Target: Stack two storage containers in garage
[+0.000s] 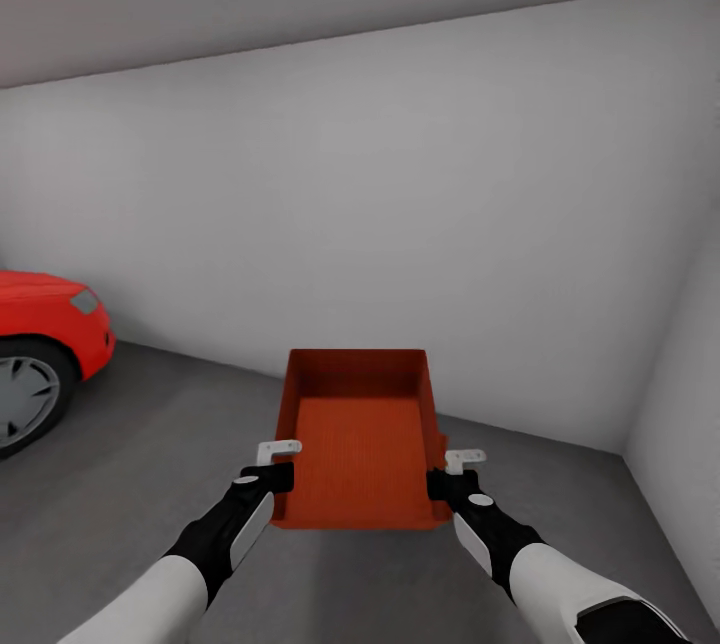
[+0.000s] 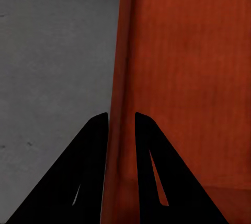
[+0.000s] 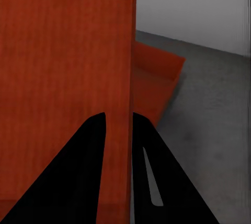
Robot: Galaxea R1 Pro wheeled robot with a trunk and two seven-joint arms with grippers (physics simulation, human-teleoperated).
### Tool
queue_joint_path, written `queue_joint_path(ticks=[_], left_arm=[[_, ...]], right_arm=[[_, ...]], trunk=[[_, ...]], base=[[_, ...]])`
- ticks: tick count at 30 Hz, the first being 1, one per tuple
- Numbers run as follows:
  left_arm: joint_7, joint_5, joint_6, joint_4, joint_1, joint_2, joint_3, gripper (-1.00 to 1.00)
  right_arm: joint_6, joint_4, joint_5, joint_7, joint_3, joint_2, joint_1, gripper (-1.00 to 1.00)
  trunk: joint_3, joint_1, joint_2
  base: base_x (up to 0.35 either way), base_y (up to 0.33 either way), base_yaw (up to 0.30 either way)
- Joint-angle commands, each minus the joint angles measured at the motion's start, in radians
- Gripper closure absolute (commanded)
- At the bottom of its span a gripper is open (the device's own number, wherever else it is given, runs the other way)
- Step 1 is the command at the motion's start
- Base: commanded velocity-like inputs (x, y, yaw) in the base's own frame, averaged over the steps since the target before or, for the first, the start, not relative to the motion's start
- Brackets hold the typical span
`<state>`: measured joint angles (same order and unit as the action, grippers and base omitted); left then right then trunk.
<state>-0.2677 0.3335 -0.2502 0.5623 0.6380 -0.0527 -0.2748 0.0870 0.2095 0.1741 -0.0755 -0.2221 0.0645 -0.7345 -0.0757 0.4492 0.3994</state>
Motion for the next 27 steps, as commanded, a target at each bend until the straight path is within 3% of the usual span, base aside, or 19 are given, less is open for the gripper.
queue_joint_path(ticks=[1,14,27], left_arm=[[-0.015,-0.019,0.052,0.004,0.001,0.002,0.016,1.0],[-0.015,-0.02,0.052,0.003,0.001,0.005,0.017,1.0],[-0.013,-0.021,0.052,0.002,0.002,0.005,0.017,1.0]], right_arm=[[0.005,-0.004,0.015,-0.006,0.003,-0.003,0.0,1.0],[0.005,-0.004,0.015,-0.006,0.003,-0.006,0.0,1.0],[0.003,-0.004,0.015,-0.005,0.003,-0.006,0.0,1.0]], trunk=[[0.0,0.001,0.001],[0.0,0.001,0.001],[0.0,0.001,0.001]], base=[[0.314,0.186,-0.288],[0.314,0.168,-0.277],[0.316,0.112,-0.03]])
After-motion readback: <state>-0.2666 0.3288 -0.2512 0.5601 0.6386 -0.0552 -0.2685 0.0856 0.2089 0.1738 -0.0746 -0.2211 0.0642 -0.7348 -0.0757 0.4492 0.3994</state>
